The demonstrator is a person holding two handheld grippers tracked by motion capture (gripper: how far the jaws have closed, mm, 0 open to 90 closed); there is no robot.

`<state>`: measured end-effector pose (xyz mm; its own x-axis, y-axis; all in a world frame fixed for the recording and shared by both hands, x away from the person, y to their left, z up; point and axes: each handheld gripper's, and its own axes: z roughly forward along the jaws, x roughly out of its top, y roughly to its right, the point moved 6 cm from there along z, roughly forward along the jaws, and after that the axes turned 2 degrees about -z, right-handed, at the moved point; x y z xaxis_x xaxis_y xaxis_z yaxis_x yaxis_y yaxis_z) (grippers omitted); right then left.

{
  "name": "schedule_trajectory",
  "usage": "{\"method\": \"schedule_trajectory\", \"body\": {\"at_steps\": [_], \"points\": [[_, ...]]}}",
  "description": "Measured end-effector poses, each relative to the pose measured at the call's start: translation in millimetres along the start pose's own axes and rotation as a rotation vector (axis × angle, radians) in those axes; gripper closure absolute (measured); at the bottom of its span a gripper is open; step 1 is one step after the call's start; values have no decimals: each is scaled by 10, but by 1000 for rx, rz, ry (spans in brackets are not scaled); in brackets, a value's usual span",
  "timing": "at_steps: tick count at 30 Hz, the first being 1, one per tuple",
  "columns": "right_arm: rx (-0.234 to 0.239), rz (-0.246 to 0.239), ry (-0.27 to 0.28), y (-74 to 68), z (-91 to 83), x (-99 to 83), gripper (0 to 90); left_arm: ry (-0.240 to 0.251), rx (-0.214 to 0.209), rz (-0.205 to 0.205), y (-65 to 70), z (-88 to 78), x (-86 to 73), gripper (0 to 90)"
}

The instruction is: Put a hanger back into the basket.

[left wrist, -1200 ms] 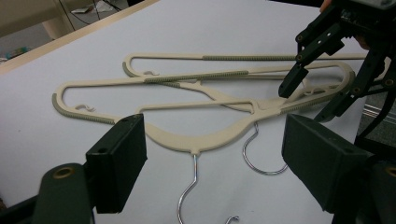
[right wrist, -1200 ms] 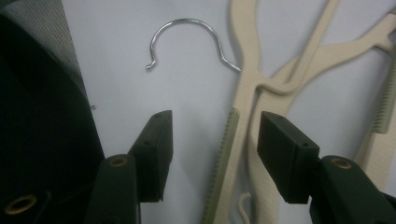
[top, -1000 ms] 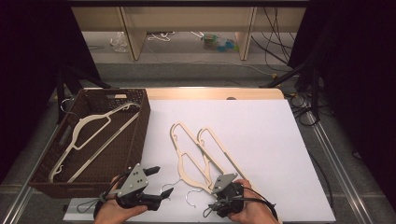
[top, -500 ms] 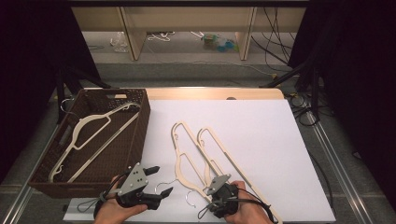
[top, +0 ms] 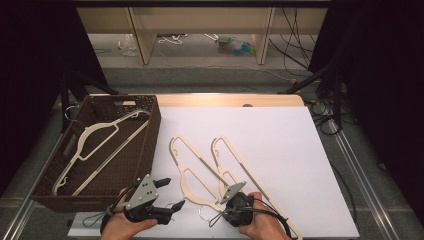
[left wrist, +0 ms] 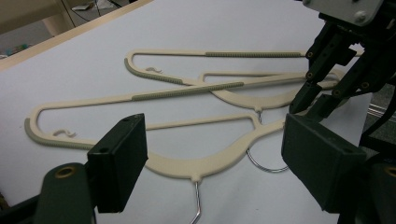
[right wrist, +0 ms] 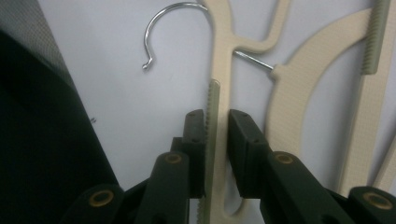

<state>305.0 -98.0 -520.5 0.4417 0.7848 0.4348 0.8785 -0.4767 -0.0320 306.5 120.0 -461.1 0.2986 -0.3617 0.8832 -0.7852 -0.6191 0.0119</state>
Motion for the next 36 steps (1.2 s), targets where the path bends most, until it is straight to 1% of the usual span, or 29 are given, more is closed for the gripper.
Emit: {"method": "schedule_trajectory", "body": {"at_steps": [2, 3, 4, 5, 6, 7, 8, 10, 11, 12, 14, 15, 17, 18, 19, 21, 22, 23, 24, 25, 26, 27, 28, 29, 30, 31, 33, 35, 36], "points": [[3, 3, -1, -2, 9, 14, 760, -3, -4, -8, 10, 7, -7, 225], [1, -8, -6, 3, 11, 23, 759, -5, 1, -5, 8, 5, -8, 225], [-1, -3, -12, -3, 16, 30, 759, -4, 1, -4, 7, 7, -7, 225], [2, -2, -21, -3, 15, 35, 760, -4, 0, 10, 0, 7, -2, 225], [1, 0, -31, -2, 18, 40, 762, -4, -1, -8, 11, 9, -6, 225], [-4, -10, -41, -4, 21, 50, 775, -4, 1, -1, 7, 7, -5, 225], [-4, -10, -41, -4, 21, 50, 775, -5, 0, -8, 11, 6, -8, 225], [0, -16, -46, -2, 19, 59, 782, -7, 0, 16, -10, 4, -5, 225], [1, -14, -49, 1, 14, 62, 791, -7, 0, 5, -7, 6, -8, 226], [-9, -19, -53, 15, 8, 60, 796, -8, 1, 0, -5, 5, -11, 227], [-10, -18, -59, 21, -1, 56, 797, -8, 1, 2, -10, 6, -9, 227], [-4, -22, -62, 38, -23, 50, 797, -6, -1, -1, -8, 7, -7, 228], [11, -13, -53, 42, -66, 57, 797, -4, -2, 2, -8, 6, -2, 229], [9, -28, -56, 60, -108, 62, 797, -5, 1, 9, -14, 6, -1, 229], [6, -39, -51, 78, -140, 65, 797, -6, 0, -3, -10, 13, -6, 230], [14, -65, -56, 108, -206, 54, 797, -14, 10, 13, -33, 23, -14, 234], [23, -68, -53, 126, -245, 48, 797, -21, 15, 17, -44, 35, -20, 237], [23, -68, -56, 142, -278, 39, 798, -22, 25, 47, -71, 51, -19, 240], [28, -79, -60, 166, -337, 31, 798, -31, 31, 45, -74, 66, -33, 243], [30, -83, -64, 174, -371, 24, 797, -43, 37, 60, -84, 90, -53, 245], [35, -94, -65, 187, -408, 15, 798, -79, 42, 99, -104, 112, -86, 246], [35, -94, -65, 187, -408, 15, 798, -81, 40, 89, -92, 143, -100, 246], [36, -99, -67, 204, -458, -4, 798, -111, 41, 124, -108, 162, -124, 248], [36, -99, -67, 204, -458, -4, 798, -131, 40, 143, -112, 207, -149, 248], [45, -105, -73, 211, -508, -24, 798, -163, 23, 155, -93, 281, -199, 252], [45, -105, -73, 211, -508, -24, 798, -163, 23, 155, -93, 281, -199, 256], [49, -112, -73, 233, -549, -43, 798, -206, 15, 205, -80, 367, -255, 264], [49, -116, -77, 238, -555, -50, 798, -216, 11, 234, -69, 436, -290, 266], [53, -115, -82, 240, -577, -62, 798, -225, 18, 266, -75, 488, -308, 272]]}}
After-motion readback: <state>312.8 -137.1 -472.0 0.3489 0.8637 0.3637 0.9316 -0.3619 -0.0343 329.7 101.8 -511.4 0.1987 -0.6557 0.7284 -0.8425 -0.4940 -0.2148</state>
